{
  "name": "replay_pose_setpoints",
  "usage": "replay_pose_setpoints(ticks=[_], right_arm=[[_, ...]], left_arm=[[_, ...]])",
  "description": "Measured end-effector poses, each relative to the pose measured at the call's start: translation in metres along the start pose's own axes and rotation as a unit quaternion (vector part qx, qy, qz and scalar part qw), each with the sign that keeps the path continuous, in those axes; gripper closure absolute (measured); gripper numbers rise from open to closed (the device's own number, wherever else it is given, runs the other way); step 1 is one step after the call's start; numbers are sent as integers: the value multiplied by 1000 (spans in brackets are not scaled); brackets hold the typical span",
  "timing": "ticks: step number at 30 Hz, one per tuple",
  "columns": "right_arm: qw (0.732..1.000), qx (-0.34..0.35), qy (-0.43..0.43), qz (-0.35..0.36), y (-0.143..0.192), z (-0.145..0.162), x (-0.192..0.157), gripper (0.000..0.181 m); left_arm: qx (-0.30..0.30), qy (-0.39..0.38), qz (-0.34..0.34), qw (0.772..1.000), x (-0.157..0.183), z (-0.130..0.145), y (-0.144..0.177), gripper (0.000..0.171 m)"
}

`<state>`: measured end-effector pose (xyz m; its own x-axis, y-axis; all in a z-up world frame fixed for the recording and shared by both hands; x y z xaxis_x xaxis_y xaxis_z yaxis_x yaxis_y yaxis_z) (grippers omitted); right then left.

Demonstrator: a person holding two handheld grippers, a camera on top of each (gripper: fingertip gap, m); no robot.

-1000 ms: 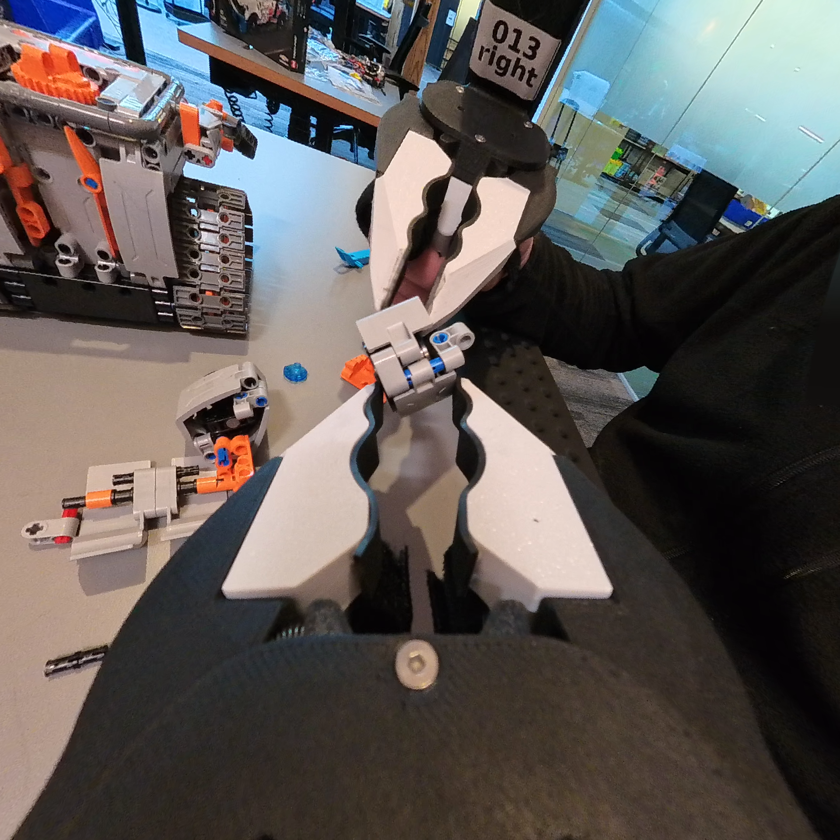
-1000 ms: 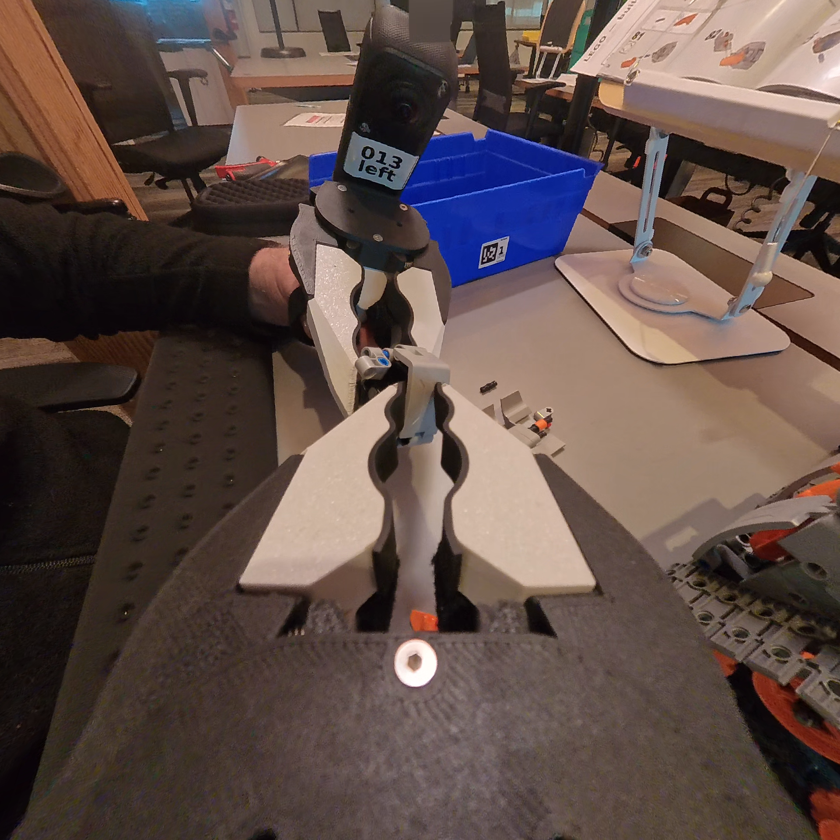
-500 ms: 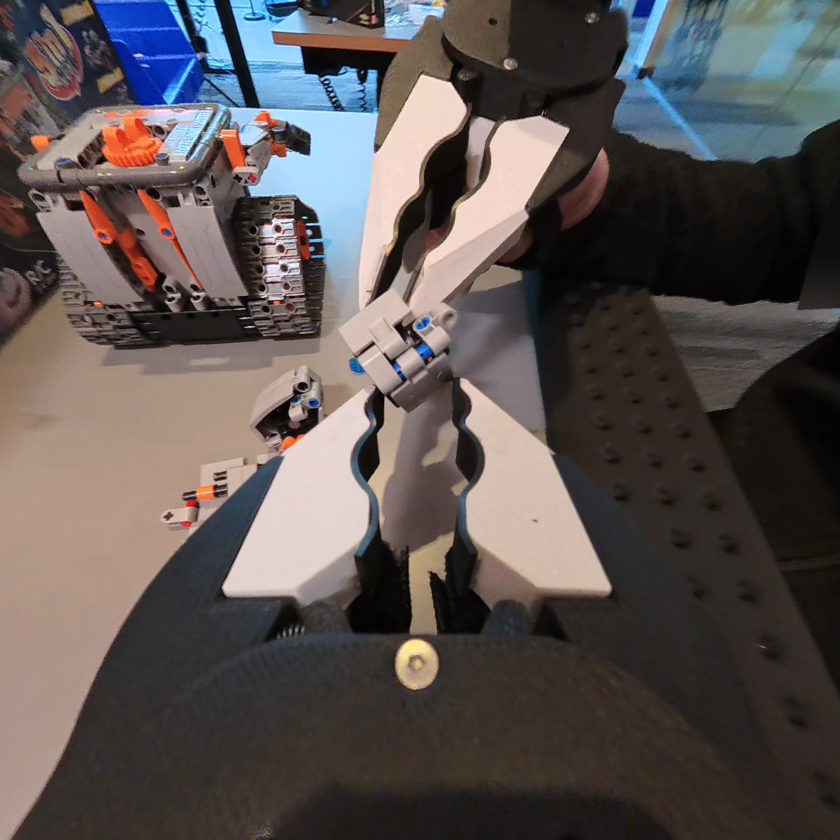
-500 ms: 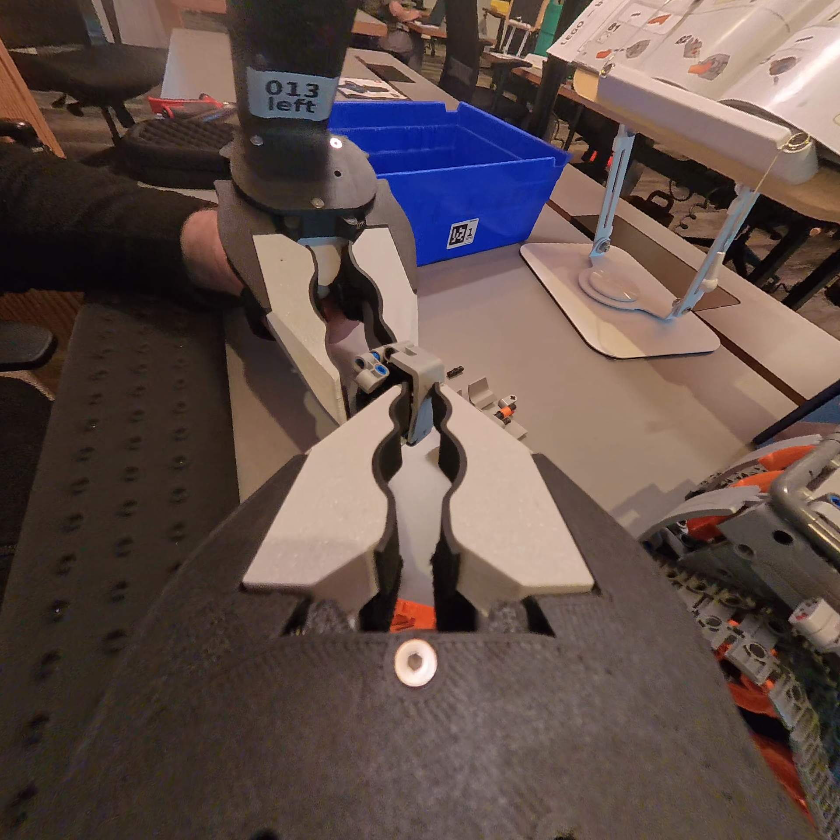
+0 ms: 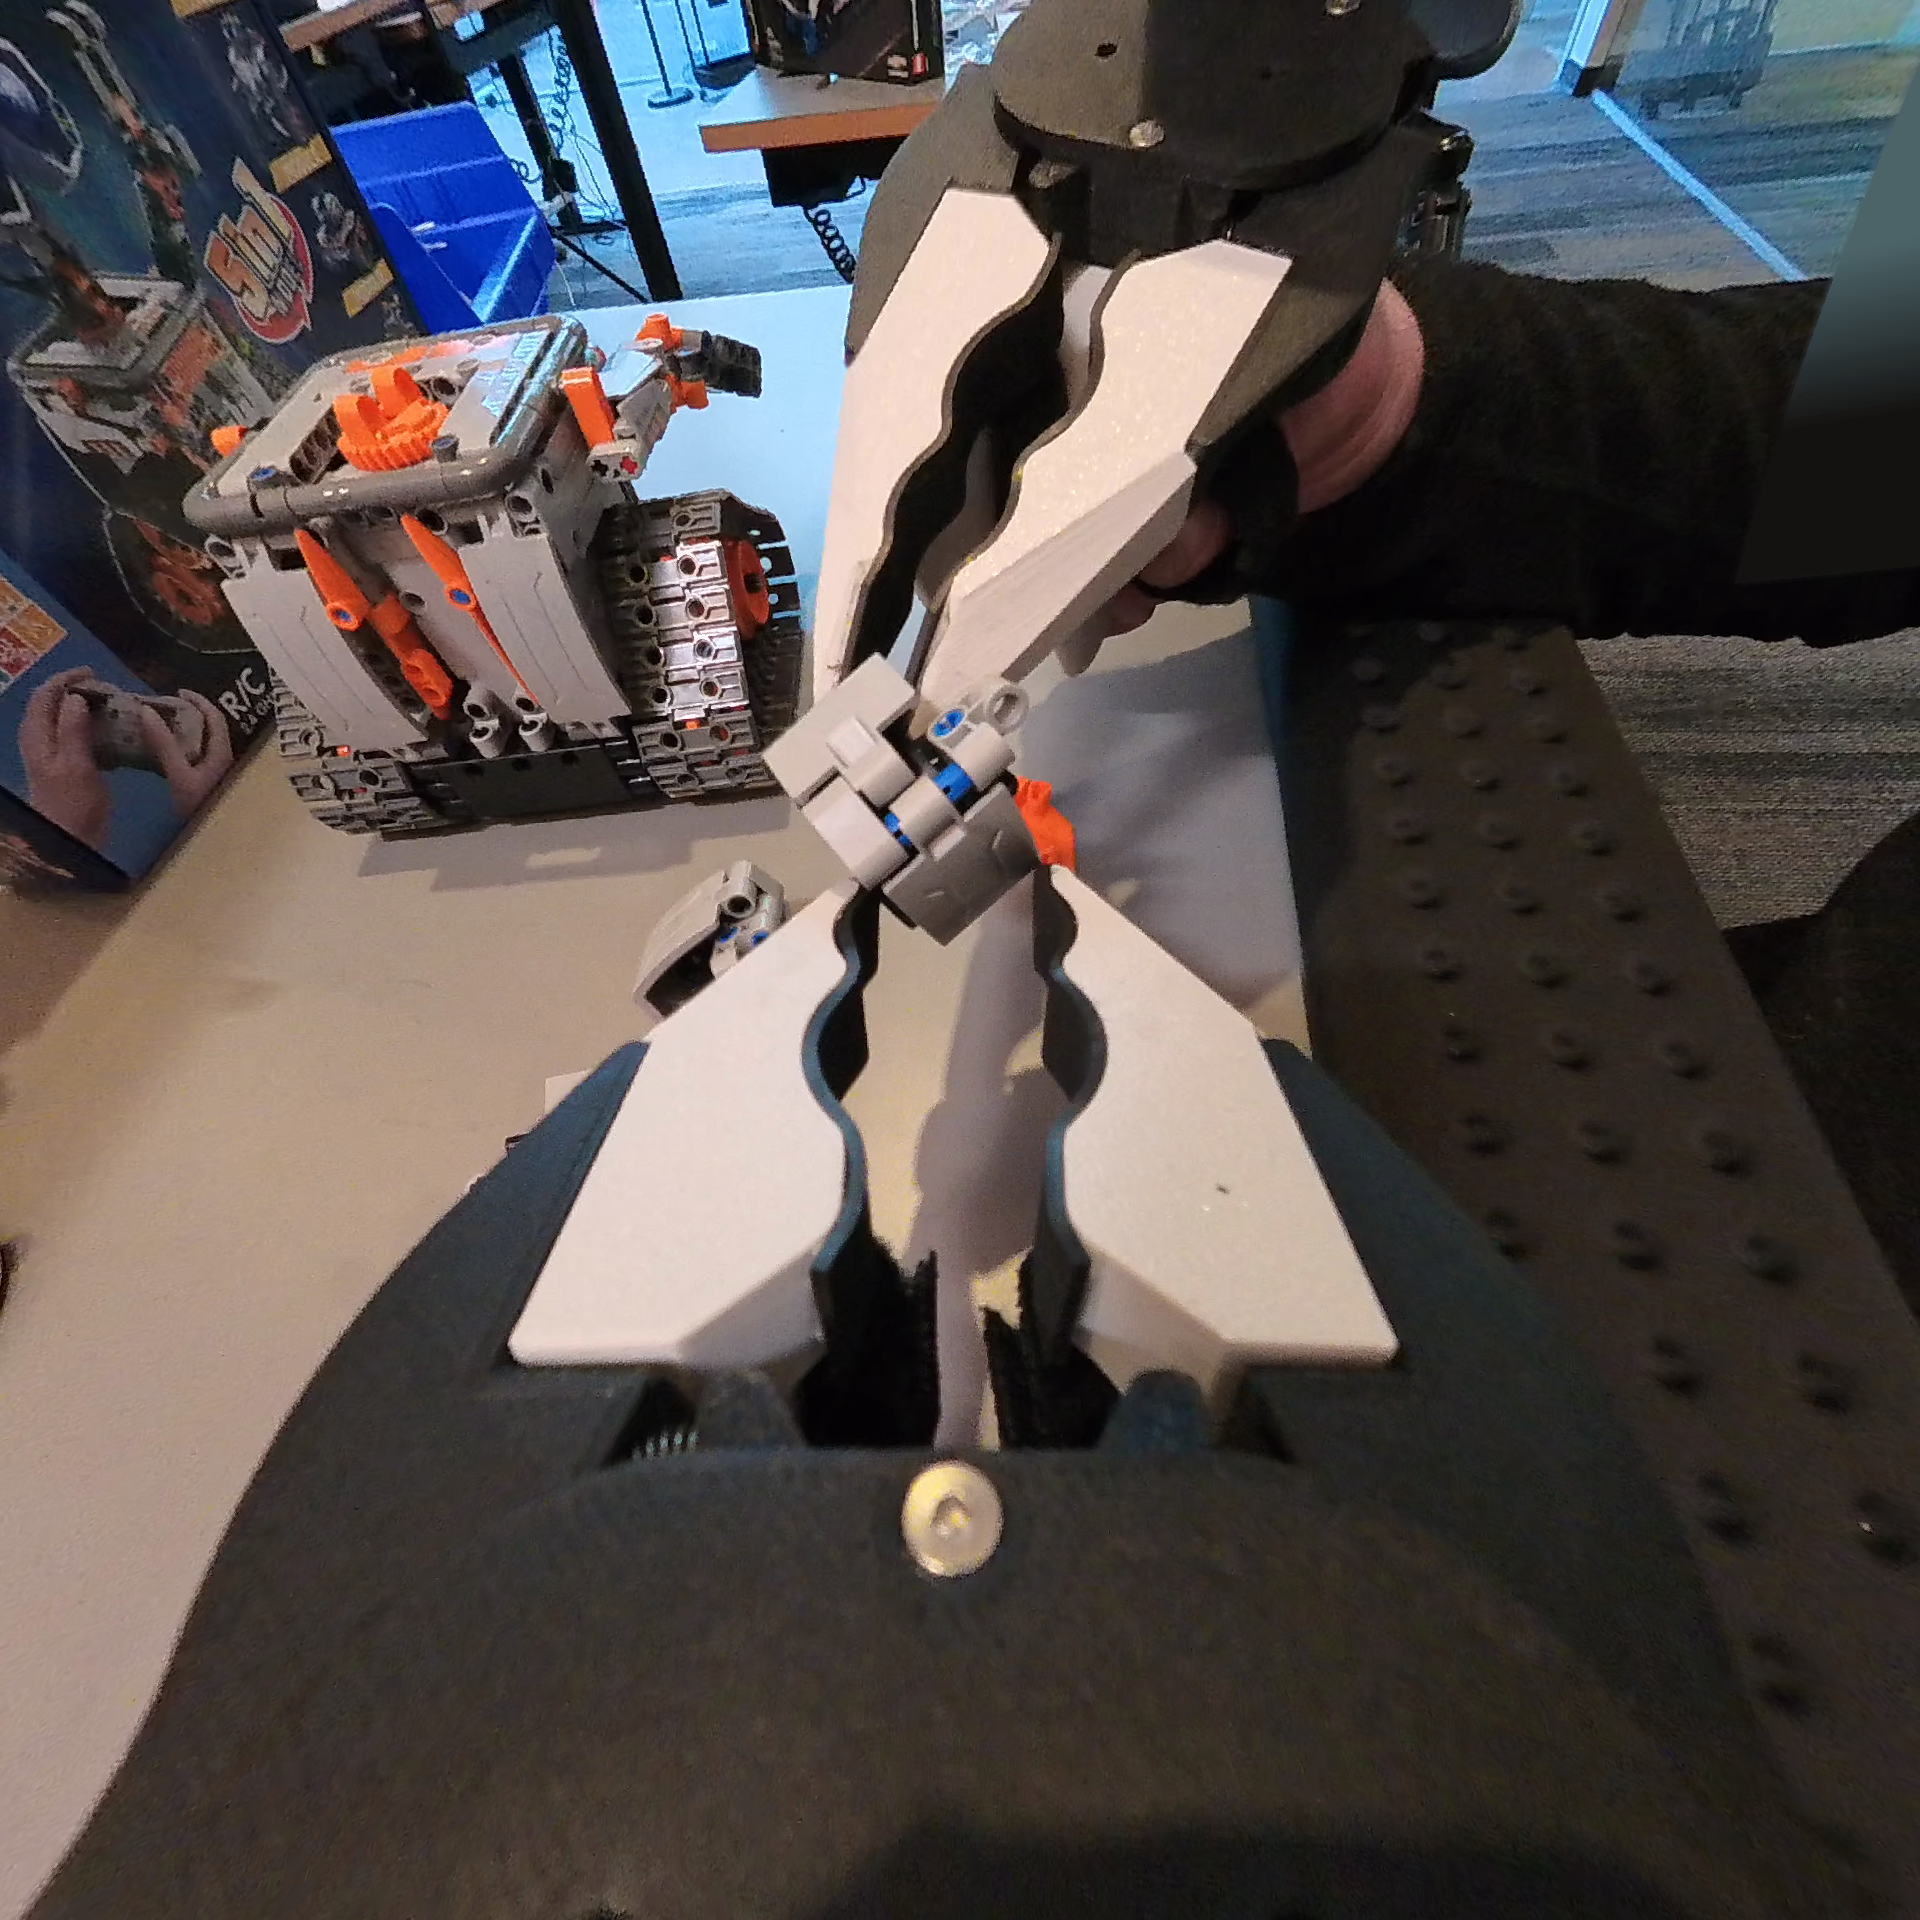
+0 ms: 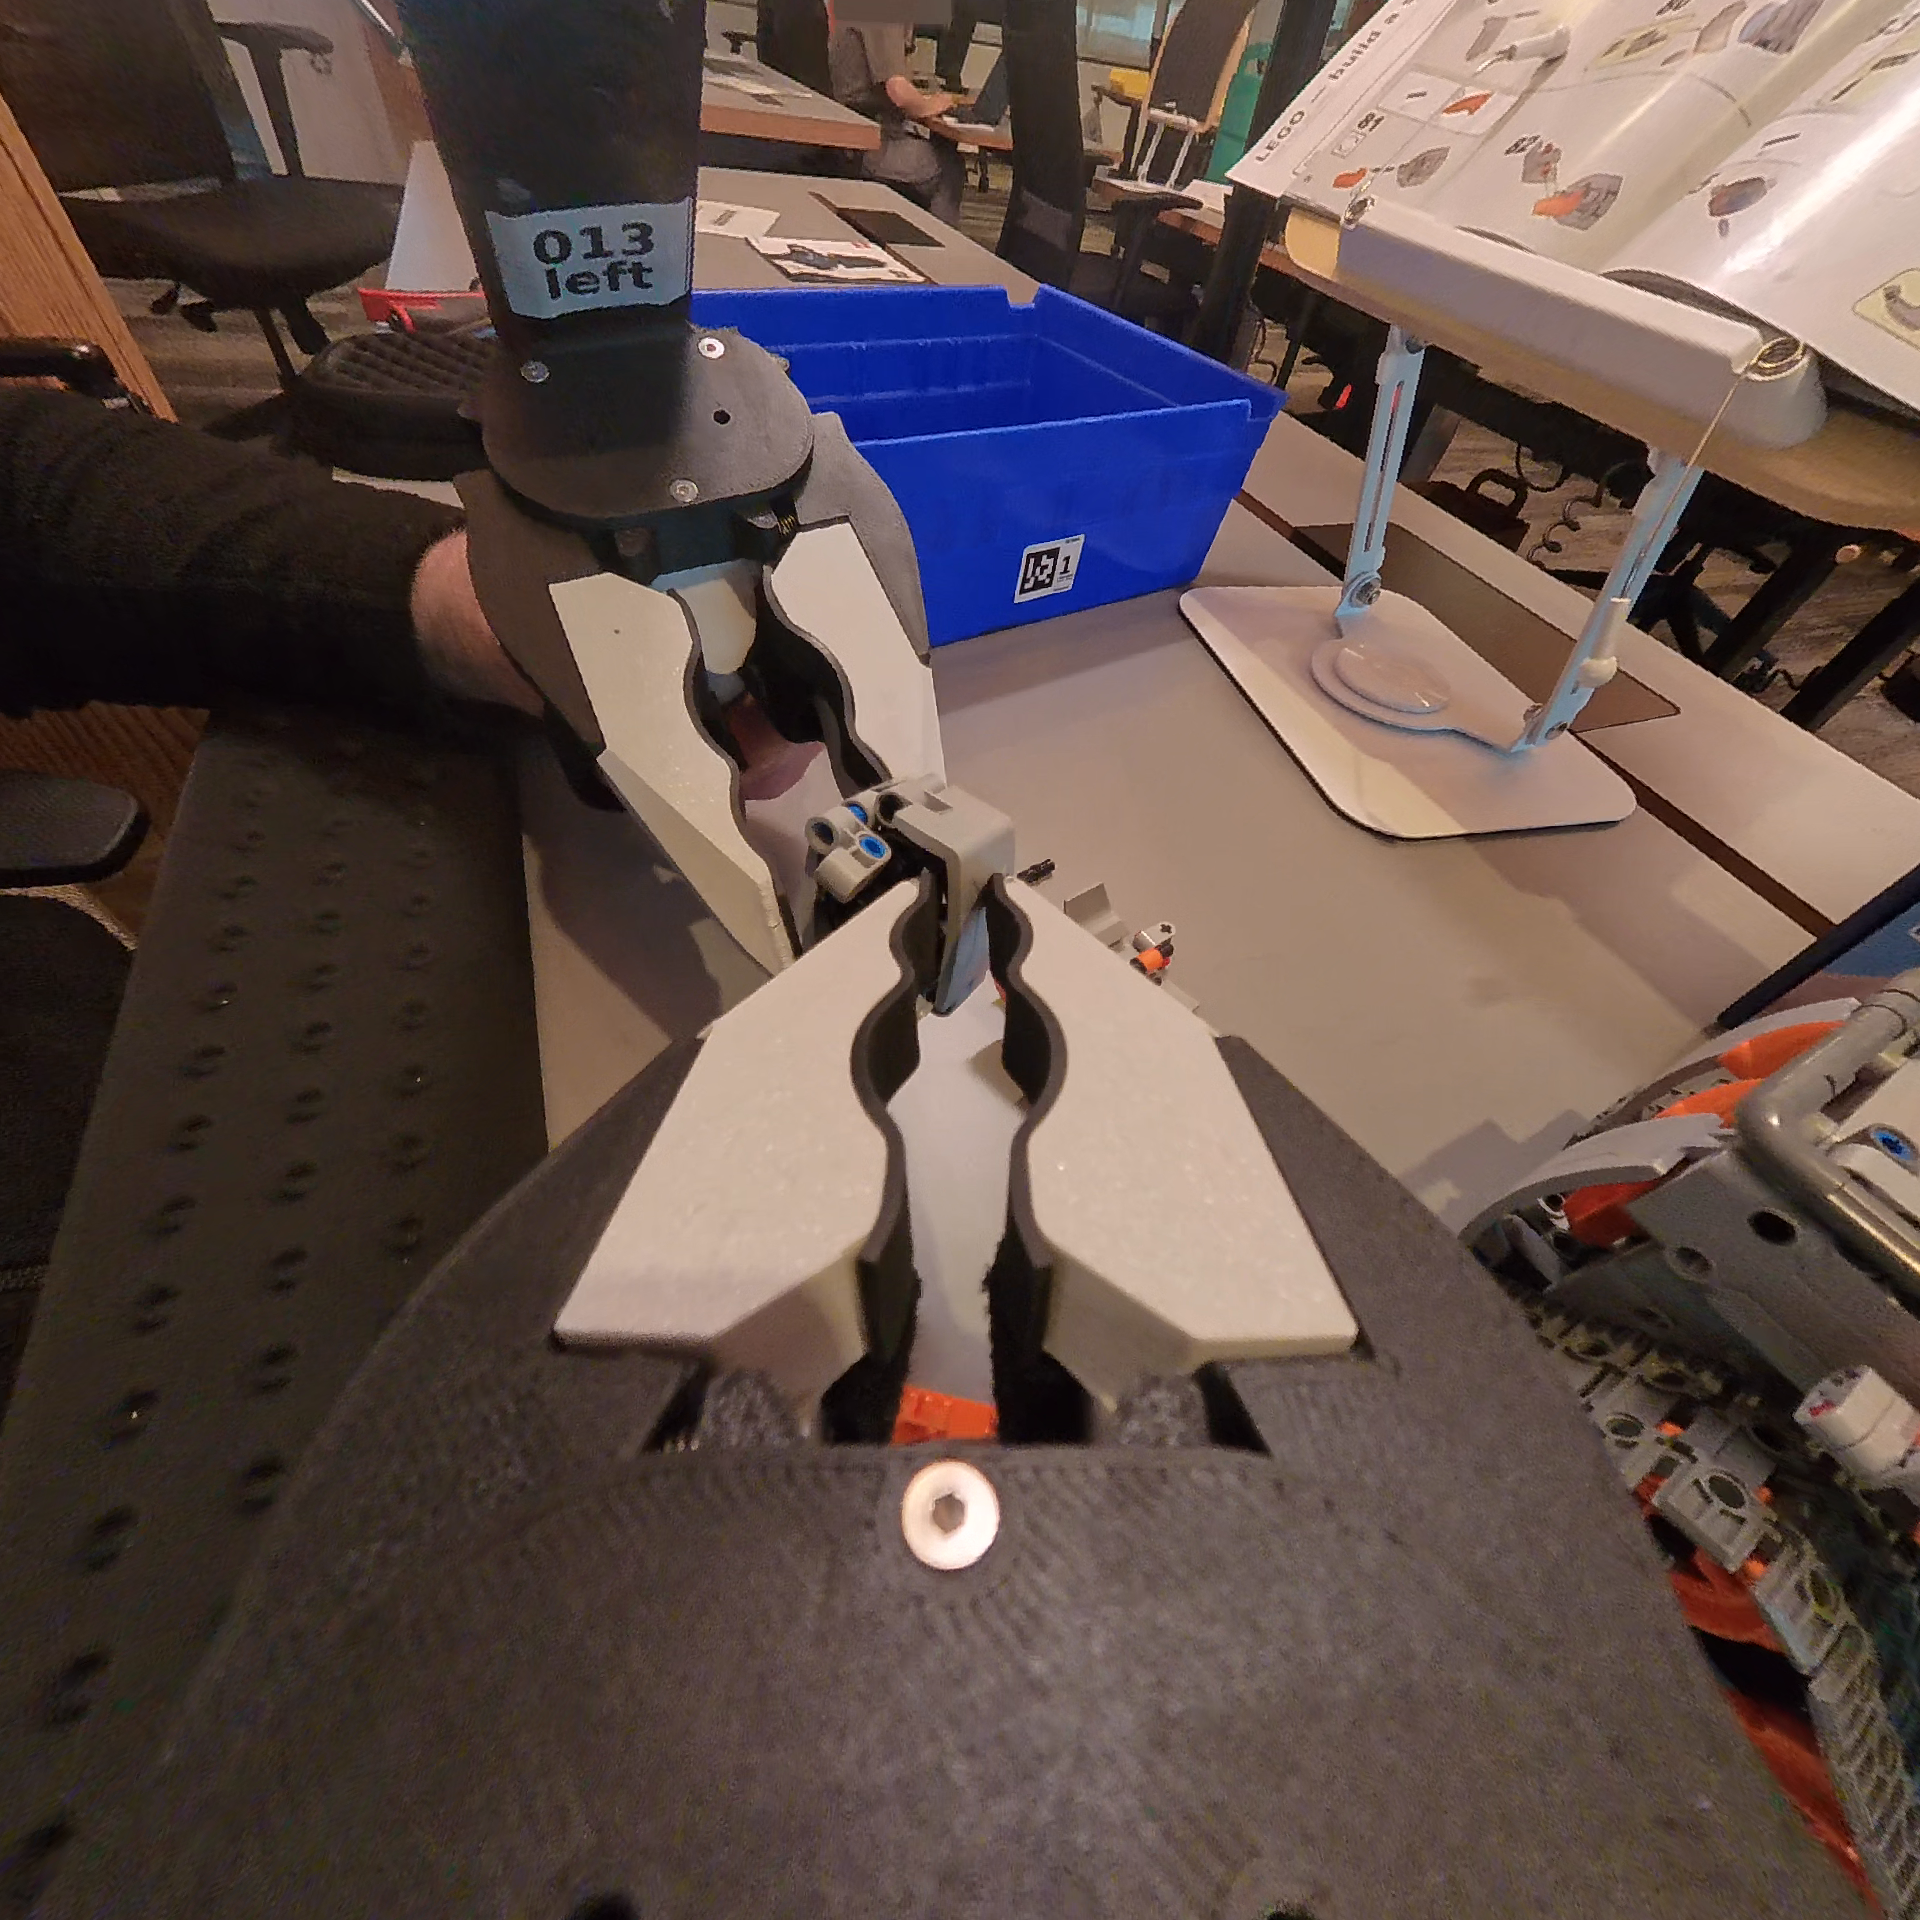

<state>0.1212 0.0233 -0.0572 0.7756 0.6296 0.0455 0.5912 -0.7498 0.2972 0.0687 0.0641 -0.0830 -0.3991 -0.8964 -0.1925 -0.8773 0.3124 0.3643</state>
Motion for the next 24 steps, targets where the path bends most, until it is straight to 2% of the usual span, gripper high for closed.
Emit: replay_pose_setpoints(ticks=[6,12,16,22,24], right_arm=[[1000,7,-6,8,4,-1,3,175],[1000,12,-9,7,5,-1,3,174],[1000,12,-11,8,6,-1,5,181],[999,27,-35,-5,9,-2,6,181],[998,33,-45,-12,9,-2,6,181]], left_arm=[[5,29,14,999,-3,-1,2,148],[0,20,10,1000,-2,1,1,153],[1,16,12,1000,-1,1,1,154],[12,-12,-5,1000,0,-2,1,153],[16,-26,-24,999,-2,-3,1,146]])
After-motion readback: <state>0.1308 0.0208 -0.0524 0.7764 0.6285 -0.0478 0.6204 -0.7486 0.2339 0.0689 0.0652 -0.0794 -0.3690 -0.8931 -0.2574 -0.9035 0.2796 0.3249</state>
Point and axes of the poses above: each gripper's, where its closed fingertips meet, y back along the fingers, z out of its underside, x = y × z across the jaws, the point moved 4 cm from there along y, back along the fingers, and after that the axes turned 13 degrees about -z, right-handed, at the moved point
